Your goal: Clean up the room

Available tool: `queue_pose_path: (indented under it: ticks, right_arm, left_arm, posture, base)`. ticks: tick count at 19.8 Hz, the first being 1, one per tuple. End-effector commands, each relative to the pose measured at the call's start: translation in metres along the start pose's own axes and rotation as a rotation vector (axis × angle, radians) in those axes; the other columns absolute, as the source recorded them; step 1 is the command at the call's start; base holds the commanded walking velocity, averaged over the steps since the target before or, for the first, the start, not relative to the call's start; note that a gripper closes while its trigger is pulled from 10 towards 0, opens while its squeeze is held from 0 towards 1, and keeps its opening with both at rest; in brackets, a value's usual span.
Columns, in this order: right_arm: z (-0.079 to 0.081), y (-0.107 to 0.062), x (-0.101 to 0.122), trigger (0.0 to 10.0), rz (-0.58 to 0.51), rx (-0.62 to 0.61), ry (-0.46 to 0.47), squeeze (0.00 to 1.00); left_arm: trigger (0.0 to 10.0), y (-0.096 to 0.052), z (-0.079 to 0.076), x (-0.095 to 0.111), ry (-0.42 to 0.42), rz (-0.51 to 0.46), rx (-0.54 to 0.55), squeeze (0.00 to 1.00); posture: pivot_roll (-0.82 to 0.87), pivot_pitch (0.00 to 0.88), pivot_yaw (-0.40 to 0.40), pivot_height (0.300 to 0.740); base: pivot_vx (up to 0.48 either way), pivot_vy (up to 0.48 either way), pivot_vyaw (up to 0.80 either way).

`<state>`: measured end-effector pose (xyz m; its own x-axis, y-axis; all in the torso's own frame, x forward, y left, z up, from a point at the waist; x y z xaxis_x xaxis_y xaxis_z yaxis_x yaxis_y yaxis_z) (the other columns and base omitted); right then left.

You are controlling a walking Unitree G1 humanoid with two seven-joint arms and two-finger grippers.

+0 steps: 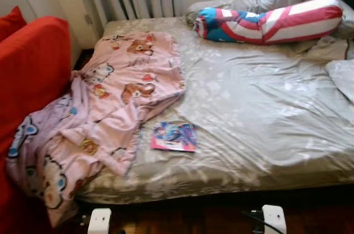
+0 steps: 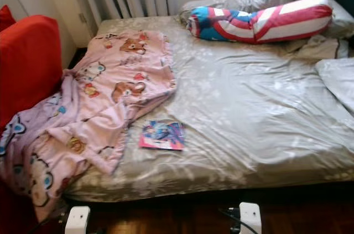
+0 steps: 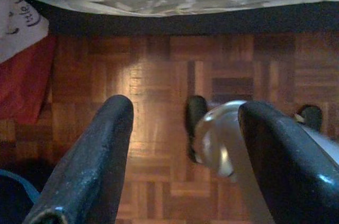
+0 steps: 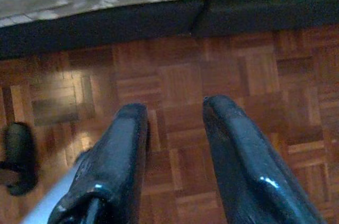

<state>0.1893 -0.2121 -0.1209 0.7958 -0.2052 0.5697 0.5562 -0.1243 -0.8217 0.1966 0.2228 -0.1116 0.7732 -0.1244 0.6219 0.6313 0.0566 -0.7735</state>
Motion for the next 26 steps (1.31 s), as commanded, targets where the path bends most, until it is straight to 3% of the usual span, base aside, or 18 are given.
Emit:
queue_pose_path:
  ticks: [1, 12, 18, 21, 26]
  right_arm:
    - [0.0082, -0.0003, -0.0054, 10.0, 0.015, 0.018, 0.008, 0.00]
    - [0.0100, -0.0002, -0.0052, 10.0, 0.014, 0.024, 0.003, 0.00]
    - [0.0103, 0.0000, -0.0036, 10.0, 0.008, 0.026, 0.000, 0.00]
    - [0.0095, -0.0001, -0.0042, 10.0, 0.012, 0.026, -0.004, 0.00]
    - [0.0093, -0.0002, -0.0051, 10.0, 0.014, 0.026, -0.006, 0.00]
  left_arm:
    - [10.0, -0.0034, 0.0079, -0.0101, 0.002, 0.027, 0.018, 0.00]
    - [10.0, -0.0047, 0.0098, -0.0140, -0.001, 0.035, 0.023, 0.00]
    - [10.0, -0.0034, 0.0044, -0.0083, -0.015, 0.003, 0.011, 0.00]
    - [10.0, -0.0035, 0.0038, -0.0089, 0.016, 0.008, 0.003, 0.00]
    - [10.0, -0.0041, 0.0049, -0.0106, 0.026, 0.013, 0.002, 0.00]
  posture:
    - [0.00, 0.096, 0.006, 0.740]
    - [0.00, 0.097, 0.005, 0.740]
    - [0.00, 0.093, 0.001, 0.740]
    - [0.00, 0.091, -0.001, 0.740]
    - [0.00, 0.079, 0.000, 0.740]
  base:
    - [0.000, 0.379, 0.00]
    - [0.000, 0.364, 0.00]
    - [0.000, 0.000, 0.00]
    - [0.000, 0.000, 0.00]
    - [0.000, -0.367, 0.00]
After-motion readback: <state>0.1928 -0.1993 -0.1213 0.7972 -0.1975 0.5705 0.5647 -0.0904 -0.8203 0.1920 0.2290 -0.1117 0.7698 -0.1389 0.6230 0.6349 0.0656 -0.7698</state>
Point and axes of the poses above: a point about 5 cm out from each wrist's last joint towards the gripper, its own y axis pointing out of the wrist towards the gripper, its own x axis along the axis of the wrist's last joint, z = x × y, the point moved 4 cm from there along y, pointing out of the wrist towards the gripper, and after that the axes turned 8 degrees about y, right-handed, at the moved point
